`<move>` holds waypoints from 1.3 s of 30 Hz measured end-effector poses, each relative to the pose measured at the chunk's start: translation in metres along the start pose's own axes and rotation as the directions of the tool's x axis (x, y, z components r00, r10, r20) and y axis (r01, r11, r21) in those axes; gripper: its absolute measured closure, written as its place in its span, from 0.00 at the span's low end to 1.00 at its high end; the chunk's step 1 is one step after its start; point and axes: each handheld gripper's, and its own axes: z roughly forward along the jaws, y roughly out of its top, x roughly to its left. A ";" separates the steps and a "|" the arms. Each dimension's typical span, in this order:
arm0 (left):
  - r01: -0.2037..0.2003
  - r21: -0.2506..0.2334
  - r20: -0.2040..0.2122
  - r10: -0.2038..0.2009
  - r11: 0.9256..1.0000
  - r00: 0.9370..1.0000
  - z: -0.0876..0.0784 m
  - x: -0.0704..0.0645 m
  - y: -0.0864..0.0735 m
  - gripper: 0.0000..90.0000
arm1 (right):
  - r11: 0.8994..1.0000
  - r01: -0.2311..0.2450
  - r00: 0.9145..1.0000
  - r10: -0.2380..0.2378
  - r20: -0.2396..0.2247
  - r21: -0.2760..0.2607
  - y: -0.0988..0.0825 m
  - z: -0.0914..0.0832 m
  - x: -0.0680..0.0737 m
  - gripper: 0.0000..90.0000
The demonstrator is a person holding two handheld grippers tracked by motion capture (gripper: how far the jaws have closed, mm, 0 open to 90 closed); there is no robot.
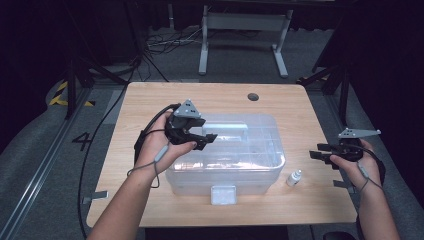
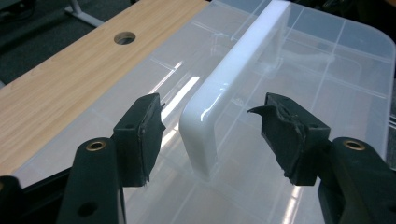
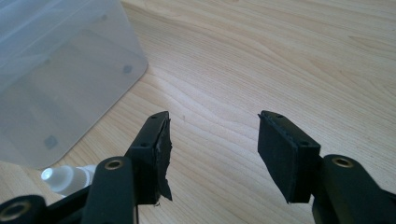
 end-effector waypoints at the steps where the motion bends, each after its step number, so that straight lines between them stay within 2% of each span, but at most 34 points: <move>1: 0.005 0.005 0.001 -0.005 1.000 1.000 0.002 0.000 0.000 0.45 | 1.000 0.000 1.000 0.000 0.000 0.000 0.000 0.000 0.000 0.50; 4: 0.015 0.024 -0.020 -0.014 1.000 1.000 0.006 0.001 0.001 0.48 | 1.000 -0.001 1.000 0.001 -0.001 0.001 -0.001 0.000 0.000 0.50; 7: 0.035 0.019 -0.004 -0.035 0.999 0.999 0.007 0.001 0.002 0.57 | 1.000 -0.002 1.000 0.002 -0.001 -0.001 -0.002 -0.001 -0.001 0.50; 10: 0.060 -0.003 0.010 -0.060 0.998 0.998 0.007 0.002 0.002 0.58 | 1.000 -0.004 1.000 0.004 0.001 -0.001 -0.002 -0.001 -0.001 0.50; 13: 0.058 -0.003 0.002 -0.058 0.998 0.998 0.007 0.001 0.002 0.58 | 1.000 -0.005 1.000 0.005 0.000 -0.002 -0.002 -0.001 -0.001 0.50; 17: 0.049 -0.002 -0.008 -0.049 0.999 0.999 0.006 -0.001 0.001 0.64 | 1.000 -0.002 1.000 0.002 0.000 0.003 -0.002 0.000 0.000 0.50; 21: 0.020 0.027 -0.049 -0.019 0.999 0.999 0.006 -0.001 0.001 0.73 | 1.000 -0.001 1.000 0.001 -0.003 0.002 -0.002 0.000 0.000 0.50; 25: 0.006 0.052 -0.058 -0.003 0.999 0.998 0.006 0.000 0.000 0.80 | 1.000 -0.002 1.000 0.002 -0.002 -0.002 -0.002 0.000 0.000 0.50; 33: 0.017 0.065 -0.051 -0.013 0.998 0.999 0.005 0.002 0.002 0.81 | 1.000 0.000 1.000 0.000 -0.005 -0.003 -0.002 0.000 0.001 0.50; 39: 0.024 0.120 -0.046 -0.018 0.992 0.999 0.005 0.002 0.009 0.81 | 1.000 0.022 1.000 -0.022 -0.009 -0.017 0.003 -0.005 0.008 0.50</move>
